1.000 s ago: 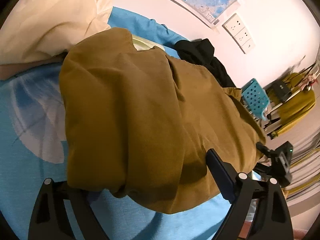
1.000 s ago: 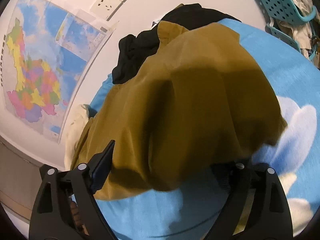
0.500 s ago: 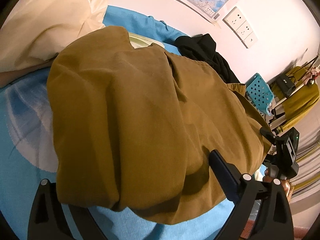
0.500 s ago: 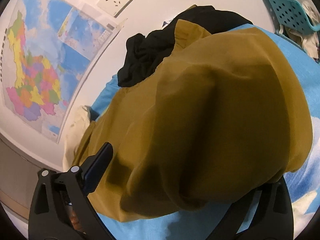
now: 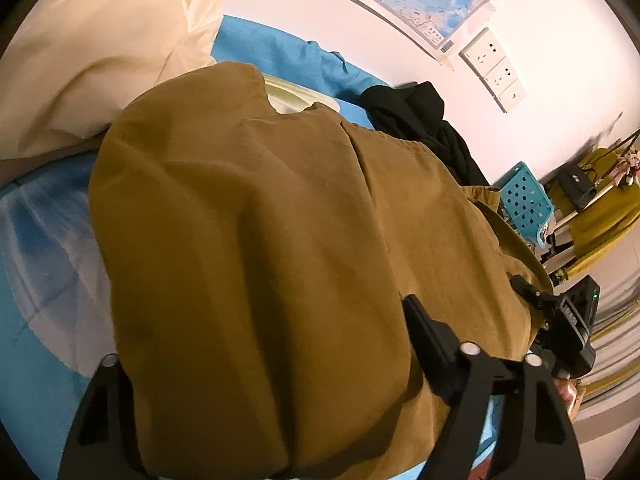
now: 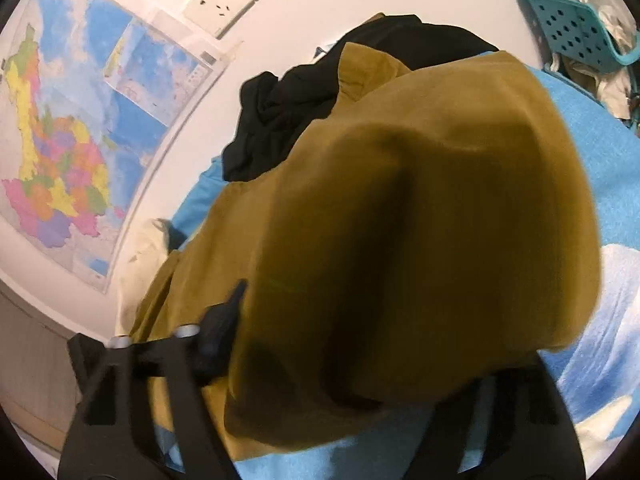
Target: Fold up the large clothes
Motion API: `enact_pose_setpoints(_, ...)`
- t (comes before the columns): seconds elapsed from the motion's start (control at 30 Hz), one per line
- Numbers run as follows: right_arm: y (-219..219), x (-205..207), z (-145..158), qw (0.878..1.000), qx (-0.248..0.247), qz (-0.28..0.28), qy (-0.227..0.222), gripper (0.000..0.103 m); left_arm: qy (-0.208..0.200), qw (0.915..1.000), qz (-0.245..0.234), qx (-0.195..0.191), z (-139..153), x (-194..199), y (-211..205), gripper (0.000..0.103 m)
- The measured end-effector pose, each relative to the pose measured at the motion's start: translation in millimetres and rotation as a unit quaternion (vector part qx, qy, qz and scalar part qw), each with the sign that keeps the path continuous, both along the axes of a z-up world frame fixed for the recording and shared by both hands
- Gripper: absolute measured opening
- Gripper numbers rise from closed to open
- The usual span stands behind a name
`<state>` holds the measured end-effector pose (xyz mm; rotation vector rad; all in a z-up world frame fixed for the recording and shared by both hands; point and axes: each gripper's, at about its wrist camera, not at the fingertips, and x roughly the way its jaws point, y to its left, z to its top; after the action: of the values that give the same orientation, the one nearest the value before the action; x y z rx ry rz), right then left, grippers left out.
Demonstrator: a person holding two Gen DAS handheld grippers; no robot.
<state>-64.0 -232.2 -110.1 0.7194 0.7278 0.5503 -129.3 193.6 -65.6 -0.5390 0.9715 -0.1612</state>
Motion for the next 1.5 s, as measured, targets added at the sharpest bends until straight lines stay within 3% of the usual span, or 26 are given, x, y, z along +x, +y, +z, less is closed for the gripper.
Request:
enact_pose_setpoints(0.1,-8.4,1.1,-5.7,0.999,0.037,0.003,-0.001,0.057,-0.001,1.0000,-0.001,-0.008,-0.2,-1.0,3.8,0.069)
enact_pose_setpoints(0.17,-6.1,9.5,-13.5,0.998,0.050,0.021,0.018,0.064,0.002,0.9999,-0.008,-0.008,-2.5,1.2,3.2,0.072)
enact_pose_setpoints(0.2,-4.3,10.5,-10.0,0.999,0.038,0.023,0.015,0.068,-0.001,0.9998,-0.018,-0.012,-2.7,2.3,2.2,0.080)
enact_pose_setpoints(0.27,-0.1,12.1,-5.8,0.999,0.041,0.027,0.013,0.080,-0.005,0.9995,-0.030,-0.010,-2.0,4.7,-1.0,0.083)
enact_pose_setpoints(0.33,7.1,13.4,-1.3,0.999,0.027,0.028,0.010,0.083,-0.003,0.9996,-0.029,-0.003,-1.5,8.0,-3.8,0.083)
enact_pose_setpoints(0.37,10.7,13.5,0.3,1.000,0.015,0.026,0.005,0.081,-0.003,0.9996,-0.028,0.000,-1.6,9.2,-4.4,0.082)
enact_pose_setpoints(0.4,12.6,13.0,1.0,1.000,0.005,0.021,0.002,0.068,-0.001,0.9997,-0.023,0.007,-1.0,10.1,-5.4,0.077)
enact_pose_setpoints(0.43,13.4,12.8,1.6,1.000,-0.009,0.020,-0.002,0.064,0.001,0.9997,-0.021,0.015,-0.5,10.9,-6.2,0.073)
enact_pose_setpoints(0.47,11.3,12.6,0.8,1.000,-0.007,0.020,-0.003,0.055,0.003,0.9996,-0.020,0.017,0.1,11.1,-5.8,0.069)
enact_pose_setpoints(0.57,4.9,10.3,3.7,1.000,0.013,0.026,-0.009,0.040,0.001,0.9995,-0.019,0.025,6.2,10.1,-6.2,0.059)
enact_pose_setpoints(0.77,5.6,-3.5,29.2,0.997,-0.002,0.050,-0.053,0.036,-0.009,0.9989,-0.023,0.039,19.1,5.6,-9.1,0.055)
enact_pose_setpoints(0.87,7.4,0.2,22.1,0.998,-0.018,0.054,-0.034,0.042,0.005,0.9988,-0.026,0.040,12.1,7.1,-7.5,0.056)
enact_pose_setpoints(1.03,5.2,8.4,-1.8,0.998,0.003,0.056,0.006,0.053,0.021,0.9989,-0.032,0.026,0.8,7.7,-2.3,0.067)
enact_pose_setpoints(1.2,20.3,11.5,0.6,0.997,-0.016,0.077,-0.003,0.082,0.017,0.9983,-0.048,0.027,-1.4,7.2,-7.2,0.077)
enact_pose_setpoints(1.23,23.7,11.4,2.5,0.997,-0.020,0.076,-0.005,0.083,0.015,0.9981,-0.051,0.029,-1.4,7.7,-9.4,0.078)
enact_pose_setpoints(1.33,34.0,12.9,4.7,0.997,-0.043,0.065,-0.015,0.074,0.013,0.9974,-0.052,0.049,-0.7,8.4,-15.3,0.078)
enact_pose_setpoints(1.4,32.8,15.3,2.5,0.997,-0.035,0.063,-0.009,0.058,0.013,0.9974,-0.051,0.049,-0.3,9.0,-14.8,0.070)
enact_pose_setpoints(1.5,26.6,16.3,0.1,0.997,-0.023,0.070,-0.006,0.043,0.013,0.9978,-0.047,0.045,1.5,9.9,-13.7,0.061)
